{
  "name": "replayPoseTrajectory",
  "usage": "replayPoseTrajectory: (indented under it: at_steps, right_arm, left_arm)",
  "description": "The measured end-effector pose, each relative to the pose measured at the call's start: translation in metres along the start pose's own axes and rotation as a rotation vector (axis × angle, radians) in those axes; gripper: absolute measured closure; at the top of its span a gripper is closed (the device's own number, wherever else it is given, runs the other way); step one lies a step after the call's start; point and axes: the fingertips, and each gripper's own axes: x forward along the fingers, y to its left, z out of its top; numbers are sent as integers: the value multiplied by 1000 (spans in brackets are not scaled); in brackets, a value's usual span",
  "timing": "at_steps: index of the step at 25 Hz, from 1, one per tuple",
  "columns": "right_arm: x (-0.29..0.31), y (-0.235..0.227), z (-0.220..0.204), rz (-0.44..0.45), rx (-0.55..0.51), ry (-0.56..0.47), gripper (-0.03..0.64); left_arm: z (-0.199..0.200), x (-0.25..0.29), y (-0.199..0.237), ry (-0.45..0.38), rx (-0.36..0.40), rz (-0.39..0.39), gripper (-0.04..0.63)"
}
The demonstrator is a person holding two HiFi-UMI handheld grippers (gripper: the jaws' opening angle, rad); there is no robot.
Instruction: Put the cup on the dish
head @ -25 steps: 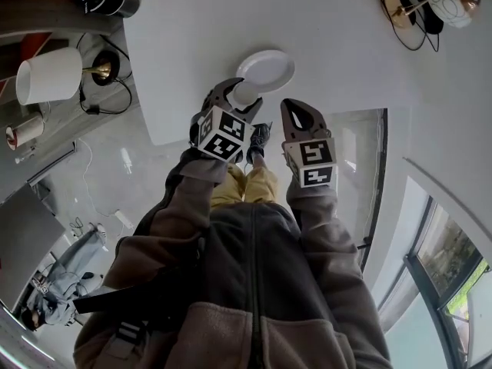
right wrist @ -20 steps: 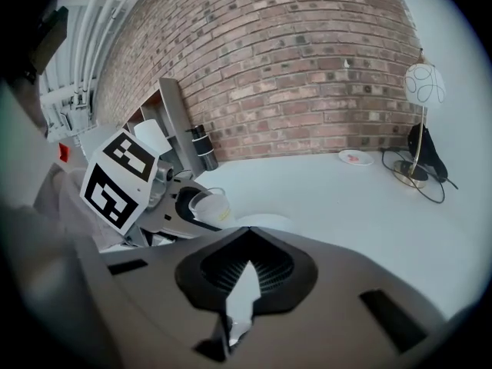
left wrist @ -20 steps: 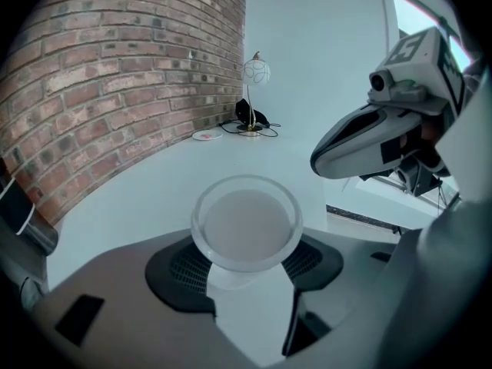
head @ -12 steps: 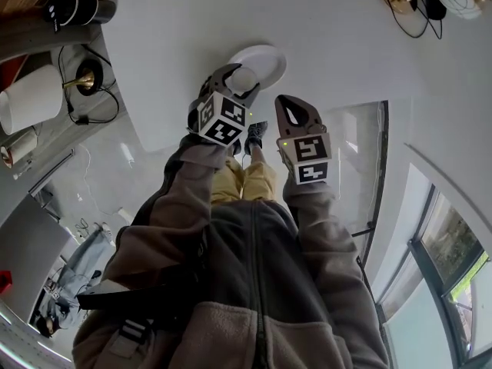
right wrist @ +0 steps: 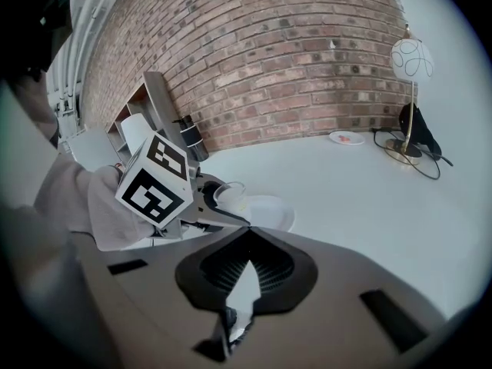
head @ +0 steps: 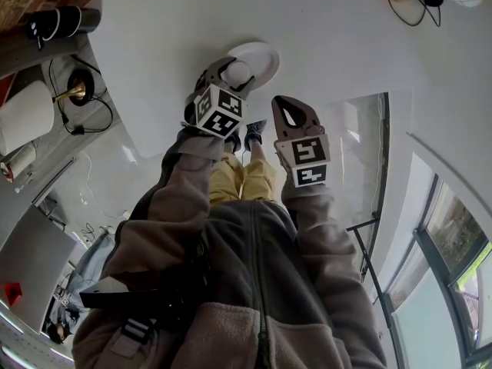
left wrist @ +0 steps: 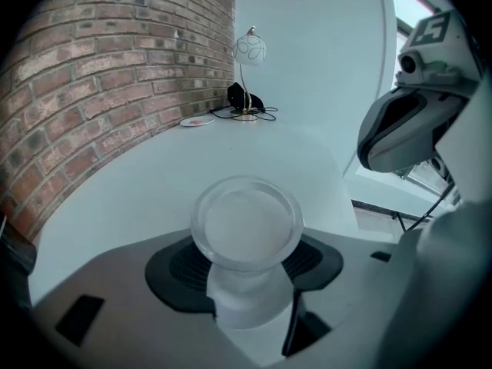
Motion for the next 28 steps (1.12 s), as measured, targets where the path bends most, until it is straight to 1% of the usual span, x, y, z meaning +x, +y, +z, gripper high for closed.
replayPoseTrajectory:
  at_steps: [8, 12, 16, 18, 21, 23, 25, 27, 28]
  right_arm:
    - [-3, -4, -5, -19, 22, 4, 614]
    - [-4, -4, -6, -28, 32, 2, 614]
    - [-6, -3, -6, -33, 33, 2, 614]
    - [-9, -3, -6, -40, 35, -2, 614]
    - [-13, -2, -6, -45, 33, -5, 614]
    - [-17, -1, -5, -49, 35, -11, 614]
    - [-21, -1, -5, -60, 37, -20, 614]
    - [-26, 1, -1, -70, 35, -30, 614]
    - [-30, 3, 4, -74, 30, -37, 614]
  left_arm:
    - [3, 8, 5, -15, 18, 2, 336]
    - [5, 9, 5, -42, 39, 20, 336]
    - [5, 9, 6, -62, 51, 18, 334]
    - [5, 6, 7, -64, 62, 36, 334]
    - [-2, -7, 6, -69, 29, 54, 333]
    - [-9, -19, 1, -72, 1, 54, 333]
    - [-16, -33, -6, -75, -11, 55, 333]
    - [-18, -53, -9, -105, -33, 76, 334]
    - [-13, -67, -7, -140, -55, 96, 334]
